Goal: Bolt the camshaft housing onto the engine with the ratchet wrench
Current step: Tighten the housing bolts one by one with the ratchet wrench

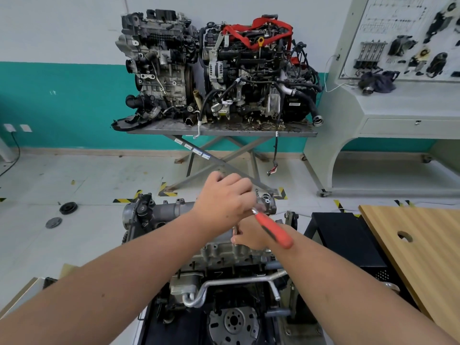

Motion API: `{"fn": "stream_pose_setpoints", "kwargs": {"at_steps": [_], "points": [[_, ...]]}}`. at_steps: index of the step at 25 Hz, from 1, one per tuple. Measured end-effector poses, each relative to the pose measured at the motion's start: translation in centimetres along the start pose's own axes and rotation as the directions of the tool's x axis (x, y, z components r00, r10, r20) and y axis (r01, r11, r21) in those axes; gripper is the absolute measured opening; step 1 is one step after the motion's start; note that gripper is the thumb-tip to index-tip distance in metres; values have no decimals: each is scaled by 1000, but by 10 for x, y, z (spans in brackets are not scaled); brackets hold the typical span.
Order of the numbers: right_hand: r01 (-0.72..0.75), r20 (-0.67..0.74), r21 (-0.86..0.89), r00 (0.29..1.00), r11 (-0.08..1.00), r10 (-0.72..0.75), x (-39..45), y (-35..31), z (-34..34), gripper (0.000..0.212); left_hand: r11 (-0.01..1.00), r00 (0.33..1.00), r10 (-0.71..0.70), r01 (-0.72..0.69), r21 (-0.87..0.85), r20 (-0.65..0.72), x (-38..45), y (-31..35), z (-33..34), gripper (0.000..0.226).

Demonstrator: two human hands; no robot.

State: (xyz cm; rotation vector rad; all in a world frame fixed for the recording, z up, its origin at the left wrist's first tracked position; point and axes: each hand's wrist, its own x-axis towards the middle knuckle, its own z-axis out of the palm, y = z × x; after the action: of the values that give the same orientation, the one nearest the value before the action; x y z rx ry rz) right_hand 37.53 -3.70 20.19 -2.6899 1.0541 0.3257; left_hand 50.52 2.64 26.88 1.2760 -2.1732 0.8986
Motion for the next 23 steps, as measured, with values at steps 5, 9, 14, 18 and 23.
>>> {"fn": "stream_pose_setpoints", "kwargs": {"at_steps": [5, 9, 14, 18, 23], "points": [[34, 172, 80, 984, 996, -47, -2, 1, -10, 21, 520, 839, -520, 462, -719, 162, -17, 22, 18, 37], [4, 171, 53, 985, 999, -13, -3, -5, -11, 35, -230, 460, -738, 516, -825, 493, 0, 49, 17, 37], [-50, 149, 117, 988, 992, 33, -9, -4, -14, 38, -673, 209, -493, 523, -523, 845, 19, 19, 12, 41], [-16, 134, 62, 991, 998, 8, -10, -7, -15, 39, -451, 178, -393, 818, -358, 902, 30, -6, -3, 21], [-4, 108, 87, 994, 996, -5, -12, -6, -14, 41, 391, 398, -478, 895, -216, 783, 50, -20, -13, 23]]}}
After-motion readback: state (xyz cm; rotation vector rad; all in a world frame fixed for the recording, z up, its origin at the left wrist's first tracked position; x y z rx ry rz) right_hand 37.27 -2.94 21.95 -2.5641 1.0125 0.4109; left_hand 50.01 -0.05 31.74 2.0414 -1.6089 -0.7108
